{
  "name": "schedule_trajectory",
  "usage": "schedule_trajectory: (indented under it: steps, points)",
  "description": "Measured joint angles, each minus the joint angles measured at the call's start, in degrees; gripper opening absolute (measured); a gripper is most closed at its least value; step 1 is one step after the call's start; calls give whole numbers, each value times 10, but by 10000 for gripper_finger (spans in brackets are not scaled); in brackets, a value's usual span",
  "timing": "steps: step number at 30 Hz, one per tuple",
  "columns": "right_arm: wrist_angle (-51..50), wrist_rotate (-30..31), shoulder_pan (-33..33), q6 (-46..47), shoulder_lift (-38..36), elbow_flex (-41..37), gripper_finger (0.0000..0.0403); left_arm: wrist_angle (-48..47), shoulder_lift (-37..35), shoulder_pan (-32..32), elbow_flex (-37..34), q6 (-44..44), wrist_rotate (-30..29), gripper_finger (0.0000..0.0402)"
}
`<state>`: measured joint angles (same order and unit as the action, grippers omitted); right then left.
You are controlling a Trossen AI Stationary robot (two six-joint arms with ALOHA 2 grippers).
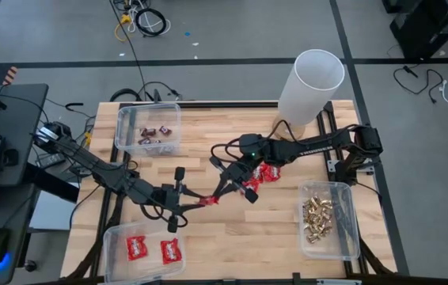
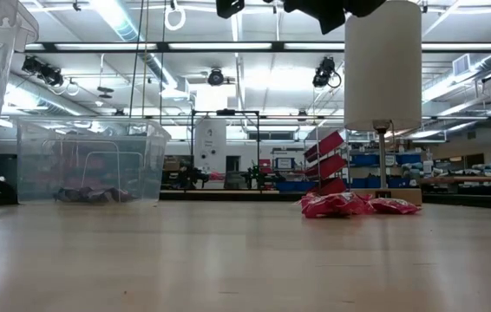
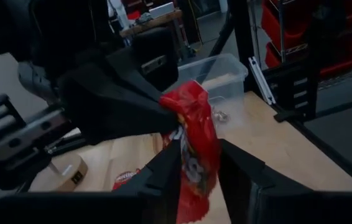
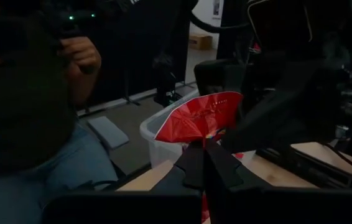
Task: Sort candy
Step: Put the red chocolate into the bottom left transparent bin
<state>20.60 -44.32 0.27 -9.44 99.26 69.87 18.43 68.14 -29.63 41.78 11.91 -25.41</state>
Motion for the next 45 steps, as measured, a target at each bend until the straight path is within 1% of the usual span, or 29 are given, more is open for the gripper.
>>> schedule_trajectory:
  steps: [3, 5, 8, 11, 17, 20, 22, 26, 28, 31, 35, 38, 39, 41, 45]
  points:
    - [0, -1, 0, -6, 0, 0, 0, -5, 0, 0, 0, -3, 0, 77]
    - [0, -2, 0, -6, 0, 0, 0, -4, 0, 0, 0, -3, -2, 53]
    - [-14, -7, 0, -8, 0, 0, 0, -4, 0, 0, 0, -3, -23, 15]
    - [-21, -11, -2, -8, 0, 0, 11, -4, 0, -5, 0, -3, -46, 12]
    - [-40, 8, -14, 23, -4, 0, 59, -14, -7, -30, 10, -19, -55, 9]
    - [-65, 16, -20, 23, -7, 0, 77, -38, -22, -51, 22, -56, -63, 9]
    - [-80, 17, -21, 22, -7, 0, 82, -79, -34, -62, 30, -90, -76, 8]
    - [-115, 29, -25, 19, -7, 0, 82, -188, -52, -88, 63, -176, -77, 8]
    - [-139, 44, -26, 17, -7, 0, 80, -266, -57, -101, 95, -231, -57, 9]
    - [-170, 49, -27, 4, -7, 0, 80, -389, -57, -119, 143, -320, -5, 10]
    - [-182, 49, -24, -4, -7, 0, 79, -497, -57, -139, 186, -447, 77, 11]
    - [-182, 49, -22, -10, -7, 0, 78, -551, -57, -153, 199, -509, 158, 12]
    - [-182, 49, -22, -10, -7, 0, 78, -560, -57, -156, 201, -527, 175, 12]
    - [-181, 49, -22, -10, -7, 0, 78, -578, -57, -162, 201, -571, 189, 12]
    - [-181, 49, -22, -11, -7, 0, 78, -587, -55, -174, 182, -675, 187, 12]
